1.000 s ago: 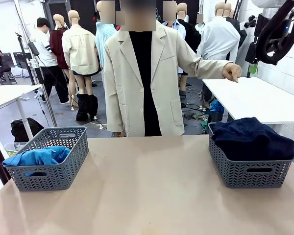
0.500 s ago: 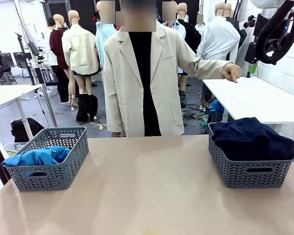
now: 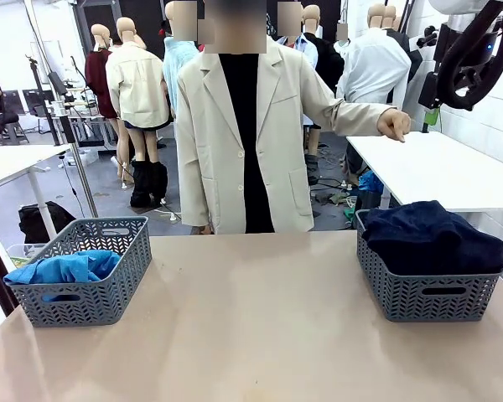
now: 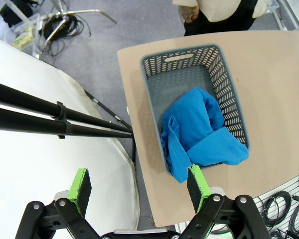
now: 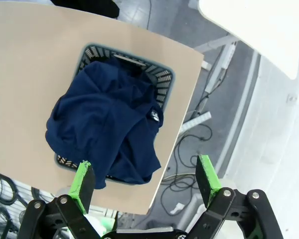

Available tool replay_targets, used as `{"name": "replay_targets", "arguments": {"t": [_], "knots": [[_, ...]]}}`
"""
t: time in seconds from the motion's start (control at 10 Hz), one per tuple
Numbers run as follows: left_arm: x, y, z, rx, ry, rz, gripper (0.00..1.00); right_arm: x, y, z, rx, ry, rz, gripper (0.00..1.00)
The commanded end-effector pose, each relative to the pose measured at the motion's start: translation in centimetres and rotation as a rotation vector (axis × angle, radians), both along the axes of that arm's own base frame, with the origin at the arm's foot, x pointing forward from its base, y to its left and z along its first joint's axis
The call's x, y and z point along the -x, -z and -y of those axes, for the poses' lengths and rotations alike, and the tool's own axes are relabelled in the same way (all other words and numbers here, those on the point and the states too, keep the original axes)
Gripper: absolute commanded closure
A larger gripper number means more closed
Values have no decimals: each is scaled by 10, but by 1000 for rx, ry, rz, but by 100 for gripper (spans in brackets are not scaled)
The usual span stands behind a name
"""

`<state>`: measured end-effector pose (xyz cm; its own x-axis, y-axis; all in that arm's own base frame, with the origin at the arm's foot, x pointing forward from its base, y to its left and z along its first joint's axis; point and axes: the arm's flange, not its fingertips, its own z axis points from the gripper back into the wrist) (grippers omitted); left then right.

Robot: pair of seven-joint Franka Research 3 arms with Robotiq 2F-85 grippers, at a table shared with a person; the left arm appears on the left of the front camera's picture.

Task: Sort the tops and bottoms.
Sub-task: Sort the clothes according to human instructions.

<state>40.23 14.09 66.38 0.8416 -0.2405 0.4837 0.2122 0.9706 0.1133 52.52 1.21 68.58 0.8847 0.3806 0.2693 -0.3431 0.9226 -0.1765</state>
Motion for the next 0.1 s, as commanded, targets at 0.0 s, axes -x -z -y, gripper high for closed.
{"name": "replay_targets", "arguments": {"t": [0.0], "knots": [[0,-3,0,9,-9,-9,0,3,1,1,-1,0,-8,0]]}}
